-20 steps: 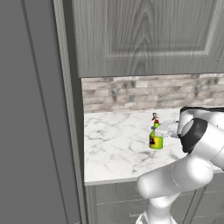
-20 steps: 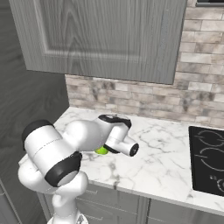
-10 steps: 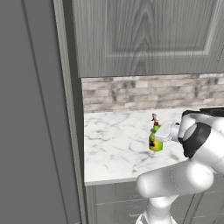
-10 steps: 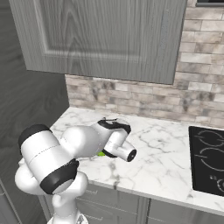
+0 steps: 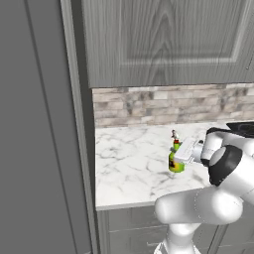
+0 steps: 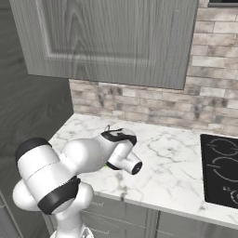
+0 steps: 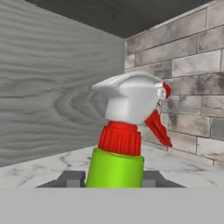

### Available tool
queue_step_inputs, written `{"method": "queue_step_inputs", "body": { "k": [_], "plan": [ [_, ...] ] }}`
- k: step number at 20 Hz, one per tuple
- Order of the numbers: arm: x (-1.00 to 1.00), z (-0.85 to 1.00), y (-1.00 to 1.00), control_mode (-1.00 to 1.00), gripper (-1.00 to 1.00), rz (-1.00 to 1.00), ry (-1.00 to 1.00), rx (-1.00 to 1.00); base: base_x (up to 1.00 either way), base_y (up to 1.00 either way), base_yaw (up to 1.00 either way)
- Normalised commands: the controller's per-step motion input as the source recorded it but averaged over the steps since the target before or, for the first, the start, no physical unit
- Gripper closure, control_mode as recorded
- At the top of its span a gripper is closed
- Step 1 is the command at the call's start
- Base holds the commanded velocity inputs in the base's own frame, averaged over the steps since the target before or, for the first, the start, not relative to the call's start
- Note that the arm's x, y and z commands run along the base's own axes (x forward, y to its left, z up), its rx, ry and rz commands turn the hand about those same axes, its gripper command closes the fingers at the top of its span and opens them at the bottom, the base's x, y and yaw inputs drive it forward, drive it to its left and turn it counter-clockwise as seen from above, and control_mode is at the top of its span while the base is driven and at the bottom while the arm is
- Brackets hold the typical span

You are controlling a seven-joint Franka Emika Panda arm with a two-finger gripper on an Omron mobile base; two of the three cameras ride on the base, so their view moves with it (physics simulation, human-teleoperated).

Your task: Move the cutting board and knife to the sink. Then move spray from the cabinet to the counter.

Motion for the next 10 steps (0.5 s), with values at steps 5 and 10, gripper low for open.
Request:
{"method": "queue_step_inputs", "body": {
  "k": [5,10],
  "plan": [
    [-0.17,-0.13,-0.10,-1.00,1.00,0.00,-0.08,0.00,0.00,0.00,0.00],
    [-0.01,-0.08,0.00,-1.00,-1.00,0.00,-0.07,-0.01,0.00,0.00,0.00]
  ]
}}
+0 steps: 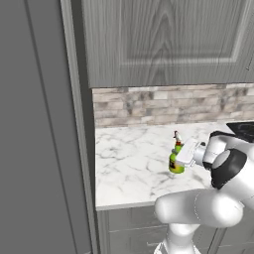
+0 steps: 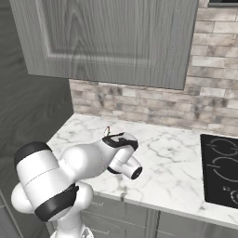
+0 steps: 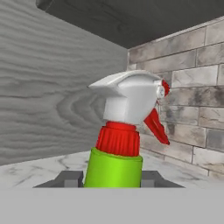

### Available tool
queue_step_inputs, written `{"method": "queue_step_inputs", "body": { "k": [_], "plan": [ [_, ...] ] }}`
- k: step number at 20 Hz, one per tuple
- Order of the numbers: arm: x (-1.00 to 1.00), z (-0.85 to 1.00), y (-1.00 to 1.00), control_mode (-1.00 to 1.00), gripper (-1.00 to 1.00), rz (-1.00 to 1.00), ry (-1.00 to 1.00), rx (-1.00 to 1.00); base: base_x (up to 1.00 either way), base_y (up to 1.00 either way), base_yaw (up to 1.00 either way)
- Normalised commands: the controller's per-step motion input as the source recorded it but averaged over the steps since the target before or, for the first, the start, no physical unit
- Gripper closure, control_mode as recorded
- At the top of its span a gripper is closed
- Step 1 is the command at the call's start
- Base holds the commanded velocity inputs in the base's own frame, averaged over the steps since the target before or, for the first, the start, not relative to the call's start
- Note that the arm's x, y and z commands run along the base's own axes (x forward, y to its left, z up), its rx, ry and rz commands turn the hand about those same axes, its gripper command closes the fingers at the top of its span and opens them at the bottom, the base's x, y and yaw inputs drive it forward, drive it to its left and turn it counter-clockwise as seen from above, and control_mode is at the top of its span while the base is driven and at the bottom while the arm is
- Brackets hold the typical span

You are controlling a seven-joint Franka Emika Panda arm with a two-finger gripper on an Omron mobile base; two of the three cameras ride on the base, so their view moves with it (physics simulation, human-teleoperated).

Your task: Move the cutting board and knife to the sink. Then move spray from the cabinet to the counter.

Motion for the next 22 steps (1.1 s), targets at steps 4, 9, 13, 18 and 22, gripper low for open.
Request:
{"method": "queue_step_inputs", "body": {
  "k": [4,9,13,18,22],
  "plan": [
    [-0.01,0.12,-0.06,-1.00,-1.00,0.00,-0.09,0.03,0.00,0.00,0.00],
    [-0.32,0.08,-0.37,-1.00,-1.00,-0.01,-0.08,0.07,0.00,0.00,0.00],
    [-0.24,0.21,-0.32,-1.00,-1.00,0.00,-0.08,0.06,0.00,0.00,0.00],
    [-0.39,0.34,-0.34,-1.00,-1.00,0.00,-0.06,0.08,0.00,0.00,0.00],
    [-0.26,0.56,-0.40,-1.00,-1.00,-0.03,0.00,0.06,0.00,0.00,0.00]
  ]
}}
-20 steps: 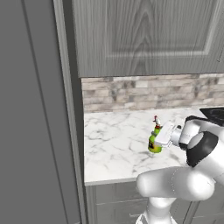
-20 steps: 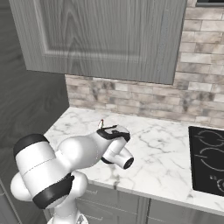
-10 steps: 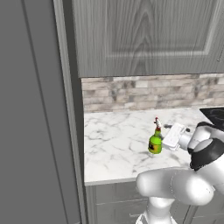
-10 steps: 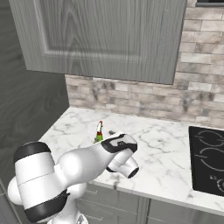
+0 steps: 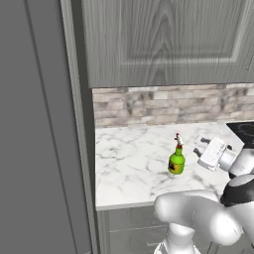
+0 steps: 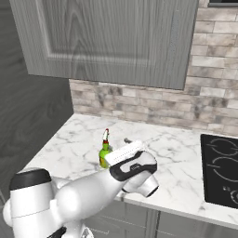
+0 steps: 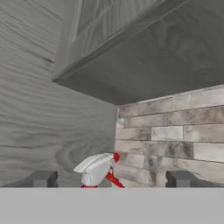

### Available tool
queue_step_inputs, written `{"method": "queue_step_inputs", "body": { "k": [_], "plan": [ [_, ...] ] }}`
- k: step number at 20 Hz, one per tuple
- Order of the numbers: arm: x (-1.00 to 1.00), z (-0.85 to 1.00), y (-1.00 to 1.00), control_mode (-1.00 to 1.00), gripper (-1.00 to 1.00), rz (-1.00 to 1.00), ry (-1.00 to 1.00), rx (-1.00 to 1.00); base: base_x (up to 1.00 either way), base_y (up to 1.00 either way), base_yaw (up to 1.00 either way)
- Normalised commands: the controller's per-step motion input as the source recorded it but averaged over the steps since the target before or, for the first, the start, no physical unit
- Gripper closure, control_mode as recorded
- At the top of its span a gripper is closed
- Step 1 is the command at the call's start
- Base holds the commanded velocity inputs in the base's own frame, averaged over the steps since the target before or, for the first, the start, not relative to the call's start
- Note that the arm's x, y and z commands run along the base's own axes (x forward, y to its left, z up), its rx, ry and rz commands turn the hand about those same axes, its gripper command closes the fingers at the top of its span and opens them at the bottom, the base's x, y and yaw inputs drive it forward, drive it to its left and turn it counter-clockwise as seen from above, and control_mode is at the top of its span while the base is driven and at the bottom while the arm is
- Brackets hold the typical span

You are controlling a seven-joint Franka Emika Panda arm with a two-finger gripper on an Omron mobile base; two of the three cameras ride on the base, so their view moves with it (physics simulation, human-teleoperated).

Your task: Move the cutting board and knife to the sink. Then move spray from the cabinet to the counter.

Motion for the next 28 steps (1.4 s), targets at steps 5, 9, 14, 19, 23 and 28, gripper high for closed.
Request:
{"method": "queue_step_inputs", "body": {
  "k": [5,9,14,19,23,28],
  "plan": [
    [-0.76,0.68,-0.03,-1.00,-1.00,0.00,-0.13,0.03,0.00,0.00,0.00],
    [-1.00,0.36,0.35,-1.00,-1.00,0.01,-0.14,0.00,0.00,0.00,0.00],
    [-0.88,0.63,0.86,-1.00,-1.00,0.00,-0.12,-0.01,0.00,0.00,0.00],
    [-0.61,1.00,0.66,-1.00,-1.00,0.00,0.00,-0.10,0.00,0.00,0.00],
    [-0.84,1.00,0.60,-1.00,-1.00,0.06,-0.08,-0.13,0.00,0.00,0.00],
    [-0.72,1.00,0.44,-1.00,-1.00,0.06,-0.08,-0.09,0.00,0.00,0.00]
  ]
}}
